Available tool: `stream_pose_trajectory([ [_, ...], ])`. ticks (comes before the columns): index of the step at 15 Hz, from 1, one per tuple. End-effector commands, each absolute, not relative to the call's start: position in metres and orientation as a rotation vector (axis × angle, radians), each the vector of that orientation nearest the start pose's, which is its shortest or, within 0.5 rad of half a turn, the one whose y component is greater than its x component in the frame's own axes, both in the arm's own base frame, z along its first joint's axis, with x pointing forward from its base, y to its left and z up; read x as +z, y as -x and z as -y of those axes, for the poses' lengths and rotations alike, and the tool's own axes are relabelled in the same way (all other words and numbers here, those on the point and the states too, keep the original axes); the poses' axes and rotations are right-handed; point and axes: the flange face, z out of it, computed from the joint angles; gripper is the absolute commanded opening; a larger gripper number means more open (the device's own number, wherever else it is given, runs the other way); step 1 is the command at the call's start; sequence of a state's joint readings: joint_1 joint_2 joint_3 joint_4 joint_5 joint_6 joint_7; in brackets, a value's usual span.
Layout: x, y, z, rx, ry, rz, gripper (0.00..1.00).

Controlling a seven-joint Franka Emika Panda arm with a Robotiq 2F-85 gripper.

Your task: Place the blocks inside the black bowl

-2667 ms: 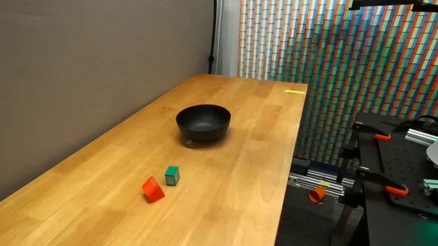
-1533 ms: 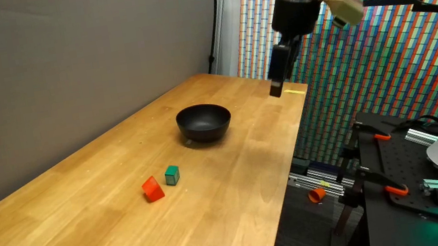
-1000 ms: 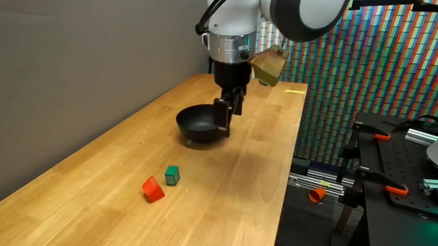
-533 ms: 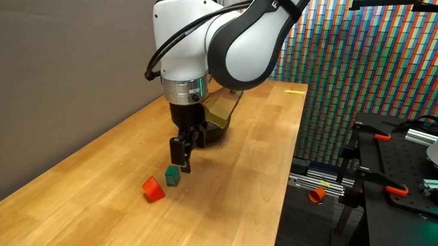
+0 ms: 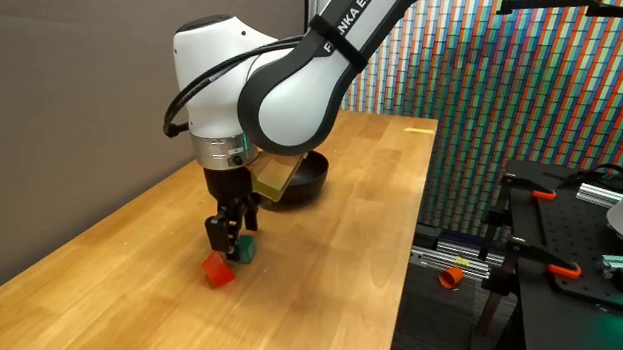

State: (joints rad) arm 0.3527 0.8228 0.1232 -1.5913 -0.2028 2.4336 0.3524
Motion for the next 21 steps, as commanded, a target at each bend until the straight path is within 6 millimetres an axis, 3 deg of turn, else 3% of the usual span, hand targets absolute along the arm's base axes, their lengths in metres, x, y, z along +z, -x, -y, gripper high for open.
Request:
stream_pose_trajectory([
  [1, 0.157, -0.636, -0.310, -0.055, 3.150, 0.392, 0.49],
  [6, 0.159, -0.625, -0.301, 0.062, 3.167, 0.337, 0.13],
  [9, 0.179, -0.622, -0.292, 0.072, 3.192, 0.301, 0.13],
  [13, 0.247, -0.641, -0.269, -0.137, 3.271, 0.251, 0.13],
  [16, 0.292, -0.656, -0.231, -0.332, 3.375, 0.179, 0.13],
  [19, 0.306, -0.664, -0.186, -0.408, 3.450, 0.031, 0.13],
  [21, 0.297, -0.661, -0.160, -0.371, 3.472, -0.061, 0.13],
])
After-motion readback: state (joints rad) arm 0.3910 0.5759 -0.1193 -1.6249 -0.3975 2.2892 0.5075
